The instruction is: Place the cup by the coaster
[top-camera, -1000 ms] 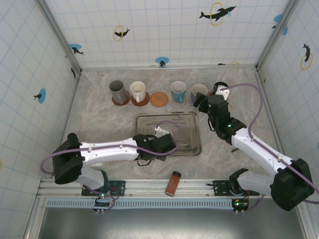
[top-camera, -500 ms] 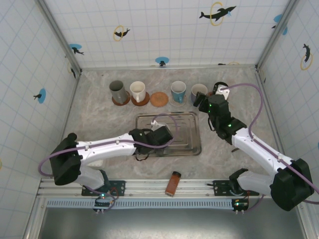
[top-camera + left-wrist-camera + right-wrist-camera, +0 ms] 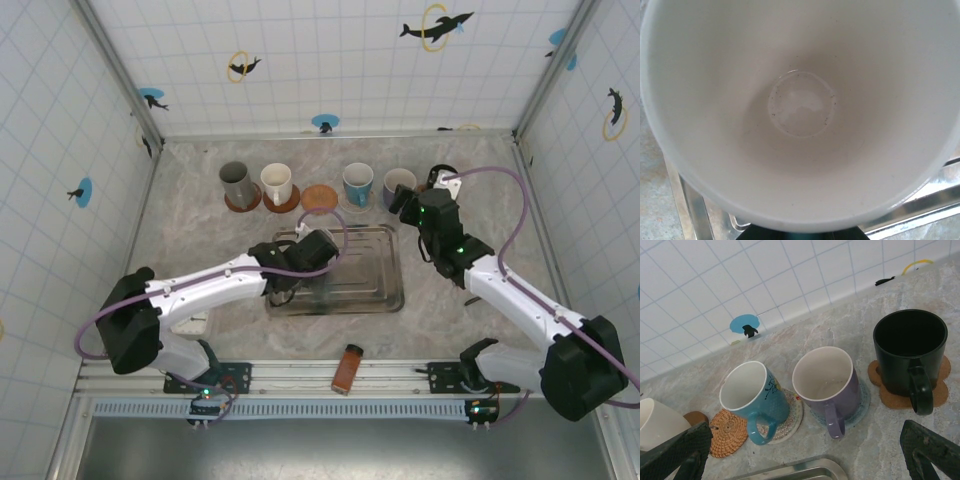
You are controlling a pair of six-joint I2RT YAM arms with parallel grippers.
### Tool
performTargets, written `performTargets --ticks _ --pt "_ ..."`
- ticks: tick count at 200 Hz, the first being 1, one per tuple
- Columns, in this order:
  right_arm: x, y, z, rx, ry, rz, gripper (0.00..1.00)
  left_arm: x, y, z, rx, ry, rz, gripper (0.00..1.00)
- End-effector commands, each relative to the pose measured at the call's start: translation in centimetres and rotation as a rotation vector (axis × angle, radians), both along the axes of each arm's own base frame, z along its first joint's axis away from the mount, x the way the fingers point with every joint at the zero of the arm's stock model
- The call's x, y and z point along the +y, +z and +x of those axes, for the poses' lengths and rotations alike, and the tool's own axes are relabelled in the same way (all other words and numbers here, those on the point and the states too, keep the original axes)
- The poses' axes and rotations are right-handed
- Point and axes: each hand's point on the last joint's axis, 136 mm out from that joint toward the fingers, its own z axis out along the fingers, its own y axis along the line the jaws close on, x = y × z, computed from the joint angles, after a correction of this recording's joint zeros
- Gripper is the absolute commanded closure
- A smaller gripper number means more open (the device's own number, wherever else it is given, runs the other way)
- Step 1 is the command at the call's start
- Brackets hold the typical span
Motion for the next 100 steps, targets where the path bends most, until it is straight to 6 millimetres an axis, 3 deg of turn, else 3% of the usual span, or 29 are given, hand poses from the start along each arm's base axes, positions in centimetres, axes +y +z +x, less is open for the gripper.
performTargets --ticks 1,100 --pt "0.1 1.1 0.6 -0.038 -0.004 0.023 0.01 -1.5 3.7 2.3 -0.098 -0.010 -0.080 1.00" --pt "0.0 0.0 1.4 -0.016 0.008 0.036 0.01 -1.9 4.4 7.1 -0.118 0.015 -0.052 1.00"
